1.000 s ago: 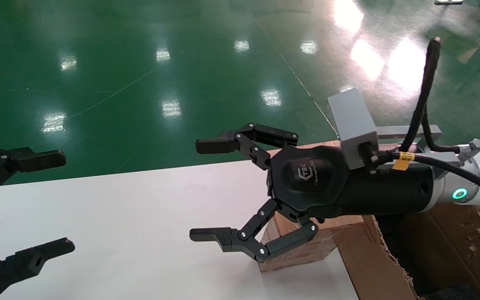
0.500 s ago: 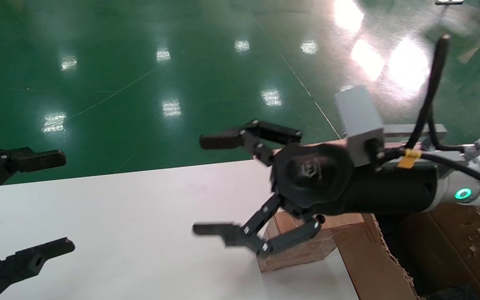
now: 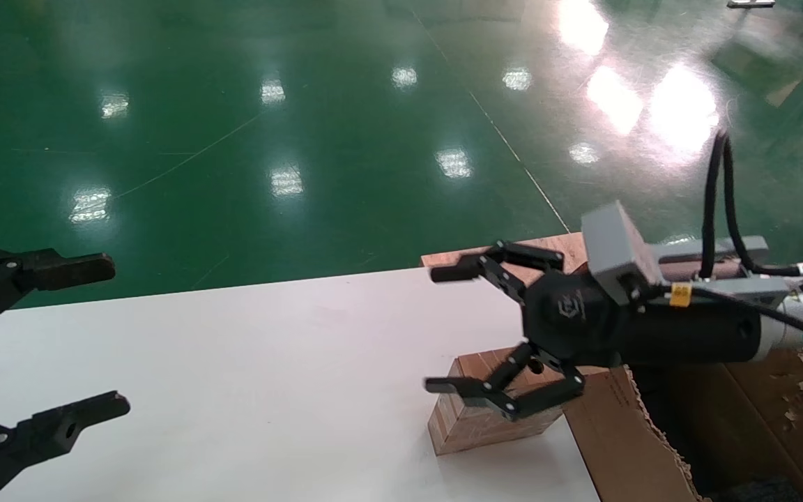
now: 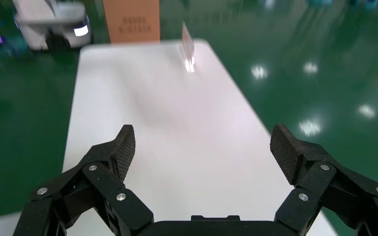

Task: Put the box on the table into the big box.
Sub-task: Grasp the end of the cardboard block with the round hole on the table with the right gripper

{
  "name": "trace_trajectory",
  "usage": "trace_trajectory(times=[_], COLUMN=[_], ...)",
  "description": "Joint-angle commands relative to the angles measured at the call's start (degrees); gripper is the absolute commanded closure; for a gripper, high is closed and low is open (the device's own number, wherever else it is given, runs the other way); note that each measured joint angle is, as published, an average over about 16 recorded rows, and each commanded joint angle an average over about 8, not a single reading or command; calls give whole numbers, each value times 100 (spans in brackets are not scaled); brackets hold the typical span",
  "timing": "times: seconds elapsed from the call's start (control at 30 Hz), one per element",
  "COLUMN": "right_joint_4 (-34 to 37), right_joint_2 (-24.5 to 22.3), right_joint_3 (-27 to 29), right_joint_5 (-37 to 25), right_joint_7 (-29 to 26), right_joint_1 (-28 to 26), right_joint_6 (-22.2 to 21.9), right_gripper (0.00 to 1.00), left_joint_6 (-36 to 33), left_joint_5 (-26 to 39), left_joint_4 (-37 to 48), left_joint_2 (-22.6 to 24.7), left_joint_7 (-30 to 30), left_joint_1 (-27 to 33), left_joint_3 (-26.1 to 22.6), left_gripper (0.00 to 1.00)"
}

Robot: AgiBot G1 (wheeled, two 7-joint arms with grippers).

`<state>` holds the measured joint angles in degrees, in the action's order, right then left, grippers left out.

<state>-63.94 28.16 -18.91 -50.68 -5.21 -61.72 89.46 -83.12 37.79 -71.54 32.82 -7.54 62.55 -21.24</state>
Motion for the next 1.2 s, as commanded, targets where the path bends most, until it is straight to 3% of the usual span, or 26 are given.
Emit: trace_trajectory(times=[0.03,0.33,1.2], right_joint_4=[157,990,2630], right_joint_2=[-81,-226,6], right_joint_3=[-66,-613,-2291], right_joint_5=[-150,-360,-503], right_joint_7=[111,657,1618], right_joint_1=[-15,-288,-1267], right_joint_6=[87,152,151], right_gripper=[0,0,0], left_joint_6=[0,0,0], left_joint_5=[0,0,-1], left_joint_4=[0,0,0], left_joint_2=[0,0,0], left_joint_7=[0,0,0], left_joint_1=[0,0,0], left_joint_3=[0,0,-1], left_gripper=[100,100,100])
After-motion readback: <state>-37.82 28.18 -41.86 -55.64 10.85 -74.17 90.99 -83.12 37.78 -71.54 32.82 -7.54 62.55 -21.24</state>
